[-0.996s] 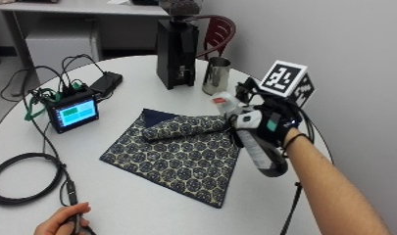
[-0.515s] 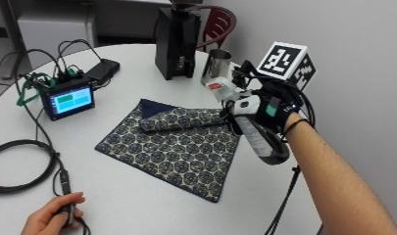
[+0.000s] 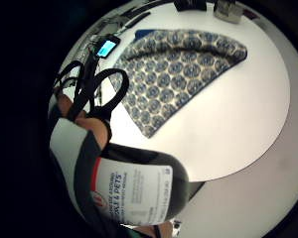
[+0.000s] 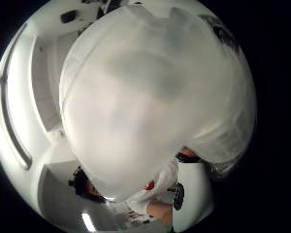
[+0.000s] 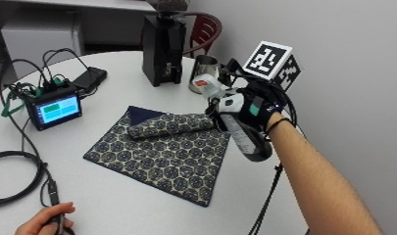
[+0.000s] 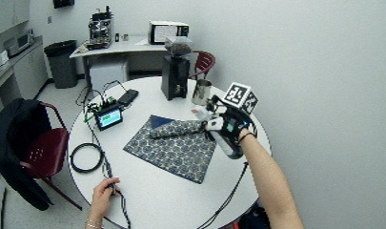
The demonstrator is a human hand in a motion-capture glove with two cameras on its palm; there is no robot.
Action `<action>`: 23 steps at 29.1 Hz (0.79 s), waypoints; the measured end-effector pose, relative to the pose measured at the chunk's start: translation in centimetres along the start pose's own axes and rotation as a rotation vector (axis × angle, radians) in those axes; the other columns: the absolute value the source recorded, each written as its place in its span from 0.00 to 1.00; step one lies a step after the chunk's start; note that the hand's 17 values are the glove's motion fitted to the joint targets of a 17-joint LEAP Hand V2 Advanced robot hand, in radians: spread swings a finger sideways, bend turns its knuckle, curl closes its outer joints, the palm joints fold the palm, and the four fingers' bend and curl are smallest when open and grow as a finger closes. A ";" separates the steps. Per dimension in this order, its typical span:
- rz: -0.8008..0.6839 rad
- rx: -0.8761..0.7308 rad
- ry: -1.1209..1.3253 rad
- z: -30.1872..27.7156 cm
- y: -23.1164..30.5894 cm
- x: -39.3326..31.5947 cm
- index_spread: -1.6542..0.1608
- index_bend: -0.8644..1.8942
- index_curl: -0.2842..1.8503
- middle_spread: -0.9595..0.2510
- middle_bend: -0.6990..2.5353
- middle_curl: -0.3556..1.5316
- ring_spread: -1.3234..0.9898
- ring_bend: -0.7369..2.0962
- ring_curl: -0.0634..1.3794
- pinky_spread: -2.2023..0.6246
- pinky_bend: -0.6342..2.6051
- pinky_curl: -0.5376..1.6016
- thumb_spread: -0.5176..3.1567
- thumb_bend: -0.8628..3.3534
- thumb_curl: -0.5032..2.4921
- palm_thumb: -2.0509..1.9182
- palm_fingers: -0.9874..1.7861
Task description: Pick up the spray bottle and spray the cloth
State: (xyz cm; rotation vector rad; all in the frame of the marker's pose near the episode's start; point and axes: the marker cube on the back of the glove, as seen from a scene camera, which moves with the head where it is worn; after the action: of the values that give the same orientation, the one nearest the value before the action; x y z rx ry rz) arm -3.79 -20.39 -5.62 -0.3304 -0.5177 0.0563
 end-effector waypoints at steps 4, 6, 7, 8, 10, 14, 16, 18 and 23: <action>0.045 -0.014 -0.014 2.4 -0.6 1.9 0.81 0.38 0.36 0.72 0.38 0.46 0.52 0.49 0.36 0.76 0.29 0.43 0.31 0.20 0.40 0.74 0.81; 0.072 -0.045 -0.027 4.3 -1.0 3.7 0.81 0.38 0.36 0.72 0.38 0.46 0.52 0.49 0.36 0.76 0.29 0.43 0.31 0.20 0.40 0.74 0.81; 0.076 -0.057 -0.037 4.9 -1.2 4.4 0.81 0.38 0.36 0.72 0.38 0.46 0.52 0.49 0.36 0.76 0.29 0.43 0.31 0.20 0.40 0.74 0.81; 0.075 -0.064 -0.047 5.3 -1.4 4.8 0.81 0.38 0.36 0.72 0.38 0.46 0.52 0.49 0.36 0.76 0.29 0.43 0.31 0.20 0.40 0.74 0.81; 0.058 -0.060 -0.056 5.1 -1.4 4.5 0.81 0.38 0.36 0.72 0.38 0.46 0.52 0.49 0.36 0.76 0.29 0.43 0.31 0.20 0.41 0.74 0.81; 0.006 -0.004 -0.059 2.9 -1.0 2.2 0.81 0.38 0.36 0.72 0.38 0.46 0.52 0.49 0.36 0.76 0.29 0.43 0.31 0.20 0.41 0.74 0.81; -0.006 0.015 -0.067 2.4 -0.9 1.8 0.81 0.38 0.36 0.72 0.38 0.46 0.52 0.49 0.36 0.76 0.30 0.43 0.31 0.20 0.41 0.74 0.81; 0.009 0.014 -0.071 3.1 -1.0 2.3 0.81 0.38 0.37 0.72 0.38 0.46 0.52 0.49 0.36 0.76 0.30 0.43 0.31 0.20 0.41 0.74 0.81; 0.053 -0.039 -0.120 7.1 -1.8 6.1 0.81 0.38 0.37 0.72 0.38 0.46 0.52 0.50 0.36 0.76 0.30 0.43 0.30 0.20 0.41 0.74 0.81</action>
State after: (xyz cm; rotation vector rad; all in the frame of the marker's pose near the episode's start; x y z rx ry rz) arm -2.05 -19.14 3.64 -0.3801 -0.6293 0.1183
